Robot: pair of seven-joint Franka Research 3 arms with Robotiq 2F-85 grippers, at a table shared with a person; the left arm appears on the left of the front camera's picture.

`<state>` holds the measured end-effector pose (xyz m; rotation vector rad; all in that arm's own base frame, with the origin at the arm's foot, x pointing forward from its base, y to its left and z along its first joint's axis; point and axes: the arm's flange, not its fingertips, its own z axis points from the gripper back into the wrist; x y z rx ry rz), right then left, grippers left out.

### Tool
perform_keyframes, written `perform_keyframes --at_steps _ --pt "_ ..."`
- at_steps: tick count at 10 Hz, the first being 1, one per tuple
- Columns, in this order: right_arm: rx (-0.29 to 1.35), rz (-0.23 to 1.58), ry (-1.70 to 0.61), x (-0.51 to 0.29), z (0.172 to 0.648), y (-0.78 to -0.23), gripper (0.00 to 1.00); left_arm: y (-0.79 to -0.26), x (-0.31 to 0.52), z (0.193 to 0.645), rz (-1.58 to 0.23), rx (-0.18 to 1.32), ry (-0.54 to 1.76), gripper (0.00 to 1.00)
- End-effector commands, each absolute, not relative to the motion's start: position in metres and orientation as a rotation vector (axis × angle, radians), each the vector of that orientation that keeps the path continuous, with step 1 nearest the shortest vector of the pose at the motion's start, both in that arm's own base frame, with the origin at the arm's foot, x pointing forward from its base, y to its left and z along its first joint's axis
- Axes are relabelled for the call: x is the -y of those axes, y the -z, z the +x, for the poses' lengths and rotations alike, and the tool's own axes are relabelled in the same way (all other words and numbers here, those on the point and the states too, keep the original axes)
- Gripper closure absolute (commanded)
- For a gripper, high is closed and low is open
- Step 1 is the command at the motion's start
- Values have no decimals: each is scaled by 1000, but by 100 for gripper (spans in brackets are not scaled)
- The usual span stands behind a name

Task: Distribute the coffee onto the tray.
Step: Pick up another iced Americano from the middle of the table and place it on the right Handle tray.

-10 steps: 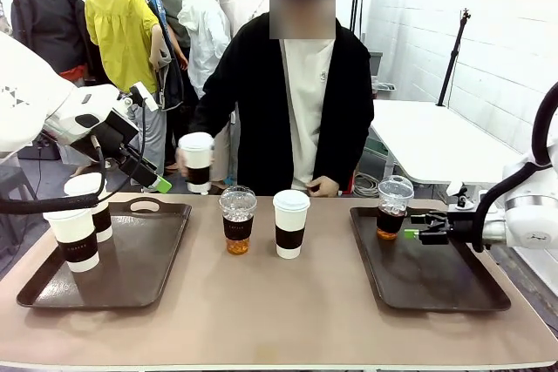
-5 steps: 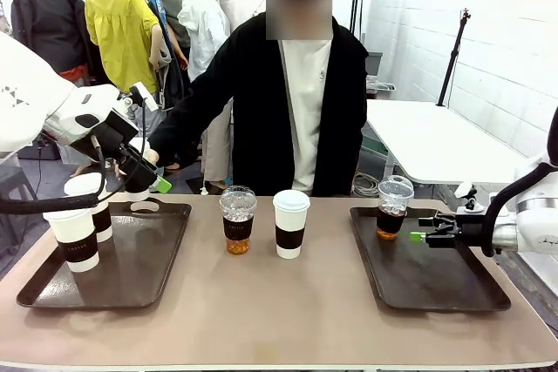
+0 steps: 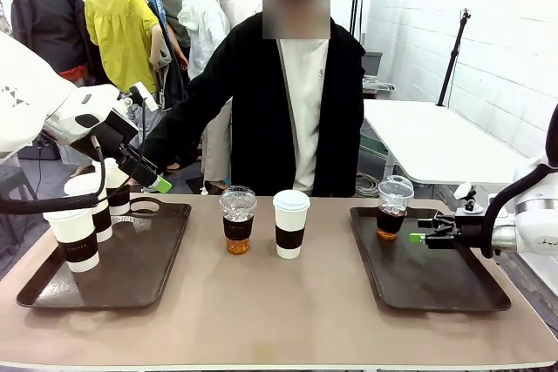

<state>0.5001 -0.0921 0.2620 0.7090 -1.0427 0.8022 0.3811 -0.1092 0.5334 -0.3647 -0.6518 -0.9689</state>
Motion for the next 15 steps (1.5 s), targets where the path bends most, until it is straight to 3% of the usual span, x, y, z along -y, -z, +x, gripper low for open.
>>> perform_keyframes --at_steps 1,10,15 --pt "1045 715 -805 92 503 -260 0 -533 108 383 -387 654 976 0" --pt "983 736 -919 42 462 -283 0 -533 108 383 -387 654 976 0" --pt "971 779 -1016 -8 473 -298 0 -533 108 383 -387 654 976 0"
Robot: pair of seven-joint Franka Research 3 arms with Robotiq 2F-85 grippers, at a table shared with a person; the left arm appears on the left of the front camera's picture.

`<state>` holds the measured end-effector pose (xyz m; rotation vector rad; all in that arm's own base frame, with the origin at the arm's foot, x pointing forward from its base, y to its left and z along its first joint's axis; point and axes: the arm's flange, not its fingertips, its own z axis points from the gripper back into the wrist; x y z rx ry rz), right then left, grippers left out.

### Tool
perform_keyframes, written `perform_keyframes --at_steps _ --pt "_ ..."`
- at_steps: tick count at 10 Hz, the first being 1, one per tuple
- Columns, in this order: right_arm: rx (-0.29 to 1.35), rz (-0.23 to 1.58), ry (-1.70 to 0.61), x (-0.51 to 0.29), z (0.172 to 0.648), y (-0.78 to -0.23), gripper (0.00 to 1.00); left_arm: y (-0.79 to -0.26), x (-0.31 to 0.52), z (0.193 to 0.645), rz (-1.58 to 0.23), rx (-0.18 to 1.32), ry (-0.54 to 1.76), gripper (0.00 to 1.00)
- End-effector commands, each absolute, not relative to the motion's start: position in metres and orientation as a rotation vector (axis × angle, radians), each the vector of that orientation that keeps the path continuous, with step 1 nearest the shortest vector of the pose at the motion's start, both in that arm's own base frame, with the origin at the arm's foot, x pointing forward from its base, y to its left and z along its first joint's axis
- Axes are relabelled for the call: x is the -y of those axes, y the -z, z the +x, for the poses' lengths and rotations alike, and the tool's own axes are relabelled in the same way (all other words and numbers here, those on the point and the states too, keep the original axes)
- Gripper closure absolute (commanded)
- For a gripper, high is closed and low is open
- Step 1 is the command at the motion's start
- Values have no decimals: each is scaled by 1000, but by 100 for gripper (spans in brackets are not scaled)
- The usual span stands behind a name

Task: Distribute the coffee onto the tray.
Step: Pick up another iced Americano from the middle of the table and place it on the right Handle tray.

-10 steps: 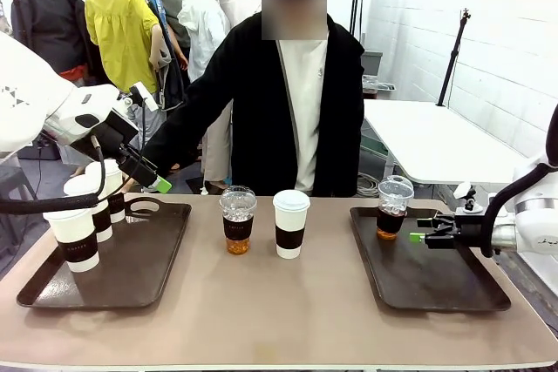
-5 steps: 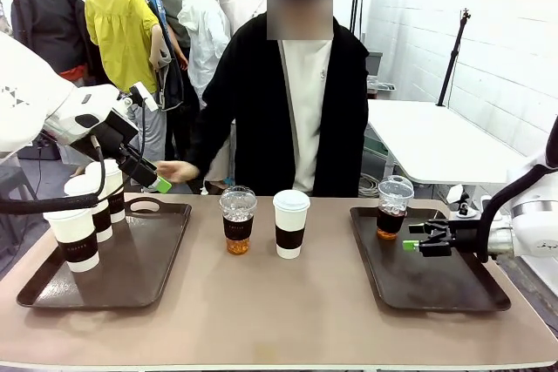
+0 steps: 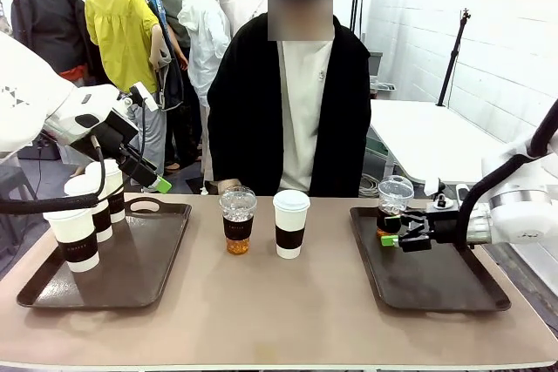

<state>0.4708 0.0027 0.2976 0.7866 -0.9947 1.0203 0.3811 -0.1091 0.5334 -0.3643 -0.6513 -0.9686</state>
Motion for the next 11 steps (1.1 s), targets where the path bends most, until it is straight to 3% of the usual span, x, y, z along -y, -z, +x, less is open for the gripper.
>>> perform_keyframes --at_steps 1,11 --pt "974 780 -1025 -17 477 -299 0 -533 108 383 -387 654 976 0" --pt "990 913 -1203 -76 515 -281 0 -533 108 383 -387 654 976 0"
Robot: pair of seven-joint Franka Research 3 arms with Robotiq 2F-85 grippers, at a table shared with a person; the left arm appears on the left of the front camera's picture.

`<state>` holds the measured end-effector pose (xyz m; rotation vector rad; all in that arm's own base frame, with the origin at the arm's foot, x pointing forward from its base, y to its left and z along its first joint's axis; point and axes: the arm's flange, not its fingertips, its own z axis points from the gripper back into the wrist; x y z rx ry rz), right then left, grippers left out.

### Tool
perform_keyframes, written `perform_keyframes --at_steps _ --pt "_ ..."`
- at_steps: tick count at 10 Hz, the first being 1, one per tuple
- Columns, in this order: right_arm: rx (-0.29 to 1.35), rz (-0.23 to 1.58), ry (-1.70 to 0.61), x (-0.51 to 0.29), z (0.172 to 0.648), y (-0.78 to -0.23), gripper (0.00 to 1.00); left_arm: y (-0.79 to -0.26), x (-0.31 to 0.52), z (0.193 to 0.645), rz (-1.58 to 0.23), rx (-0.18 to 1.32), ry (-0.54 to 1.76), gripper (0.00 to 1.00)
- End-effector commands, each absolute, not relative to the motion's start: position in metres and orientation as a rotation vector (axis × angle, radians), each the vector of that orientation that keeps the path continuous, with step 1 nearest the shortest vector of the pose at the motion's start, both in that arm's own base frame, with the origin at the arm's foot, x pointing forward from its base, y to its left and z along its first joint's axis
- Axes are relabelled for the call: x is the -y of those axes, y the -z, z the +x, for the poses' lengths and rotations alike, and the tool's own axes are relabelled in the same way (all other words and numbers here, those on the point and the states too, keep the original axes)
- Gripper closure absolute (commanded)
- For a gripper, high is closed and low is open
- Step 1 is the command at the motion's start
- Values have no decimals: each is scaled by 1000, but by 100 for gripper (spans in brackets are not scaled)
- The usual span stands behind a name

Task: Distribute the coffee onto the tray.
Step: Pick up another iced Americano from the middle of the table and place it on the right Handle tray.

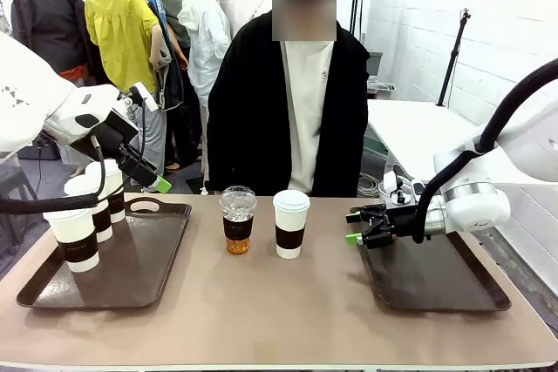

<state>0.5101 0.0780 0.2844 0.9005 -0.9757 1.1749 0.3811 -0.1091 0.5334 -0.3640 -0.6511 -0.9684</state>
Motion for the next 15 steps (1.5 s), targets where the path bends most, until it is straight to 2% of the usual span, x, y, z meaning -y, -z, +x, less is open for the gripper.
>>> perform_keyframes --at_steps 1,15 --pt "986 908 -1197 -76 516 -281 0 -533 108 383 -387 654 976 0" --pt "977 905 -1177 -77 513 -282 0 -533 108 383 -387 654 976 0"
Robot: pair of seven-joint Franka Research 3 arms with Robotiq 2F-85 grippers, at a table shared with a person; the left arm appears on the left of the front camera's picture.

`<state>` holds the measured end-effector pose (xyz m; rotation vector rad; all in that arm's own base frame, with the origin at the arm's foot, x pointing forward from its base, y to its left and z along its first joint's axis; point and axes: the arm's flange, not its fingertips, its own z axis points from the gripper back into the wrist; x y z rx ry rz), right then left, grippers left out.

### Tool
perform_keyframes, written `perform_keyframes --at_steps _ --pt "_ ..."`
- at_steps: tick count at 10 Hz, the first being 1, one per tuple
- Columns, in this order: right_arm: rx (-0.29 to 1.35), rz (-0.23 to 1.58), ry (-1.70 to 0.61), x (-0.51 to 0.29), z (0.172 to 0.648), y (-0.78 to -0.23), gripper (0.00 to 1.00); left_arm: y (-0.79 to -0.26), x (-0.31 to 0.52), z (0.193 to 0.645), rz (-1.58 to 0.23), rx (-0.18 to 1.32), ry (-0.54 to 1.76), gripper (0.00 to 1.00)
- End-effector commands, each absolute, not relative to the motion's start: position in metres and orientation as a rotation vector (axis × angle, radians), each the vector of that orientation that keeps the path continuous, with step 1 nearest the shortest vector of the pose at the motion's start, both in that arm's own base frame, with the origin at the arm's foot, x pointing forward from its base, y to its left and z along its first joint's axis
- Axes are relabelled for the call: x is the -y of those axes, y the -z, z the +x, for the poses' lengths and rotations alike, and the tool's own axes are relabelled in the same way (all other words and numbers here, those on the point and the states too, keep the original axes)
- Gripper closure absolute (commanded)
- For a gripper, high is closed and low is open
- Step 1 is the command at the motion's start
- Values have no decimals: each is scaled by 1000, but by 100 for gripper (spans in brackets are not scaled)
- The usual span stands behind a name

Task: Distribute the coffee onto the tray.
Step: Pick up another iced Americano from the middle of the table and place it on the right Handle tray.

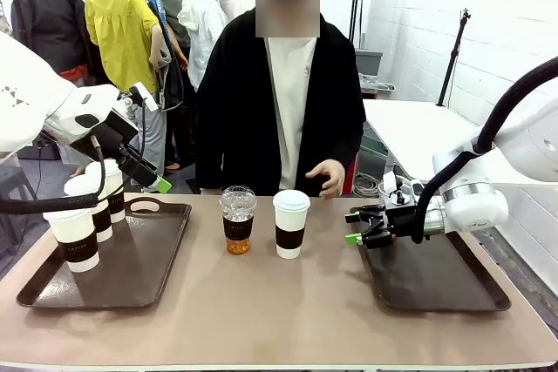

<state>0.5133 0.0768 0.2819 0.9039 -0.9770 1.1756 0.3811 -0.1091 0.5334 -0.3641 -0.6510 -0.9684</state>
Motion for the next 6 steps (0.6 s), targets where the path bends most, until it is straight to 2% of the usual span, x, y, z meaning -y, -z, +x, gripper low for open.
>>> perform_keyframes --at_steps 1,6 --pt "977 905 -1177 -77 513 -282 0 -533 108 383 -387 654 976 0" --pt "977 905 -1177 -77 513 -282 0 -533 108 383 -387 654 976 0"
